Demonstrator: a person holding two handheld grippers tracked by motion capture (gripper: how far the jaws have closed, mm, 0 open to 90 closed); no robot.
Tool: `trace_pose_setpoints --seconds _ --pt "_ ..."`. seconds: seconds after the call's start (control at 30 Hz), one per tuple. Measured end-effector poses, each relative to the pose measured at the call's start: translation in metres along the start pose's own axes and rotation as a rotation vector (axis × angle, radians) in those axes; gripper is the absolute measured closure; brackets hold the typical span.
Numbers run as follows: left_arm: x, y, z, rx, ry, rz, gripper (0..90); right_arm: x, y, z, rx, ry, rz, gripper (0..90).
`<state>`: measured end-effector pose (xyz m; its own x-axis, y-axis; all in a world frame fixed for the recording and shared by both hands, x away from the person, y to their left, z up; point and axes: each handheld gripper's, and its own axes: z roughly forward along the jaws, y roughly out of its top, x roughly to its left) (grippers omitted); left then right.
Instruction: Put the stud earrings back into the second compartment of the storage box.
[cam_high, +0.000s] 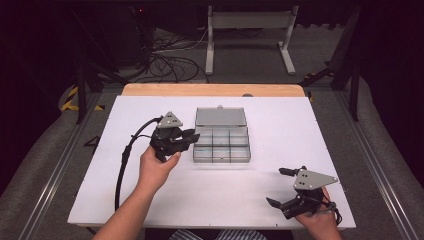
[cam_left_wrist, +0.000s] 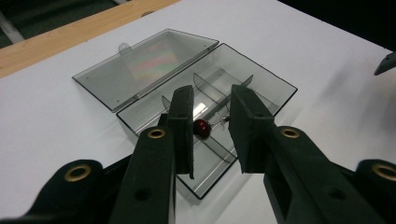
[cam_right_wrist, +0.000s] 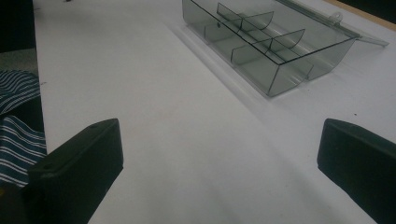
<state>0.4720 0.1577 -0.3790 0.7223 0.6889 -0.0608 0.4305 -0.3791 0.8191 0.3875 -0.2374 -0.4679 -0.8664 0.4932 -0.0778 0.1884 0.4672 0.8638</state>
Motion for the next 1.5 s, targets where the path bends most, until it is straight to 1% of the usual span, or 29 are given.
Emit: trace_pose_setpoints --seconds 0.17,0.2,0.27,0.3,0.4,0.47,0.5,0.57,0.6,0.7,0.73,0.83,0.93,1.0,1.03,1.1,1.13,1.2,1.23,1.27,1.33,1.4,1.43,1.5 --pt "-0.001 0.004 0.015 0.004 0.0 0.01 71.3 0.0 0.0 0.0 -0.003 0.004 -0.001 0.9" --pt "-0.001 0.005 0.018 0.004 -0.006 0.003 71.3 0.0 0.0 0.0 -0.003 0.005 -0.001 0.9" --pt "-0.002 0.006 0.024 0.005 -0.003 0.006 71.3 0.0 0.0 -0.001 -0.001 0.006 -0.001 0.9" --pt "-0.003 0.007 0.028 0.003 -0.008 -0.001 71.3 -0.001 0.0 -0.001 -0.001 0.007 -0.002 0.9" --pt "-0.005 0.009 0.04 0.0 0.0 0.013 71.2 0.0 -0.001 -0.001 -0.005 0.008 0.001 0.9" --pt "-0.005 0.009 0.048 0.002 -0.011 -0.003 71.3 0.0 -0.001 -0.001 -0.005 0.008 0.001 0.9" --pt "-0.005 0.009 0.052 0.003 -0.01 -0.007 71.2 0.0 -0.001 -0.002 -0.003 0.007 0.002 0.9" --pt "-0.003 0.009 0.059 0.004 -0.008 -0.008 71.2 0.0 -0.001 -0.002 -0.004 0.01 0.002 0.9" --pt "-0.002 0.008 0.063 0.002 -0.015 -0.021 71.2 -0.001 -0.001 -0.002 -0.005 0.012 0.001 0.9" --pt "0.001 0.007 0.073 0.0 -0.025 -0.04 71.1 -0.001 -0.002 -0.002 -0.007 0.014 0.002 0.9" --pt "0.003 0.006 0.075 0.002 -0.025 -0.04 71.2 -0.001 -0.002 -0.002 -0.008 0.015 0.002 0.9" --pt "0.008 0.002 0.088 0.008 -0.041 -0.076 71.2 -0.001 -0.002 -0.002 -0.008 0.022 0.002 0.9" --pt "0.011 0.0 0.098 0.012 -0.043 -0.096 71.2 -0.001 -0.002 -0.002 -0.007 0.025 0.002 0.9" --pt "0.012 -0.002 0.103 0.014 -0.035 -0.094 71.2 -0.001 -0.002 -0.002 -0.008 0.025 0.002 0.9" --pt "0.012 -0.003 0.105 0.017 -0.037 -0.101 71.2 -0.001 -0.002 -0.002 -0.008 0.025 0.002 0.9" --pt "0.013 -0.004 0.108 0.027 -0.025 -0.094 71.2 -0.001 -0.002 -0.003 -0.009 0.026 0.001 0.9" --pt "0.014 -0.005 0.11 0.032 -0.023 -0.092 71.2 -0.001 -0.002 -0.003 -0.009 0.026 0.001 0.9" --pt "0.014 -0.007 0.113 0.043 -0.023 -0.104 71.1 -0.001 -0.002 -0.003 -0.01 0.026 0.001 0.9" --pt "0.015 -0.008 0.115 0.048 -0.023 -0.099 71.1 -0.001 -0.002 -0.003 -0.01 0.026 0.001 0.9" --pt "0.015 -0.008 0.116 0.051 -0.017 -0.1 71.1 -0.001 -0.002 -0.003 -0.011 0.027 0.002 0.9" --pt "0.016 -0.009 0.118 0.059 -0.026 -0.107 71.1 -0.001 -0.002 -0.003 -0.011 0.027 0.001 0.9" --pt "0.016 -0.01 0.119 0.065 -0.014 -0.102 71.1 -0.001 -0.002 -0.004 -0.012 0.028 -0.002 0.9" --pt "0.016 -0.01 0.119 0.068 -0.014 -0.108 71.1 -0.001 -0.002 -0.004 -0.013 0.028 -0.002 0.9" --pt "0.016 -0.011 0.12 0.073 -0.013 -0.106 71.0 -0.001 -0.002 -0.004 -0.012 0.03 0.0 0.9"
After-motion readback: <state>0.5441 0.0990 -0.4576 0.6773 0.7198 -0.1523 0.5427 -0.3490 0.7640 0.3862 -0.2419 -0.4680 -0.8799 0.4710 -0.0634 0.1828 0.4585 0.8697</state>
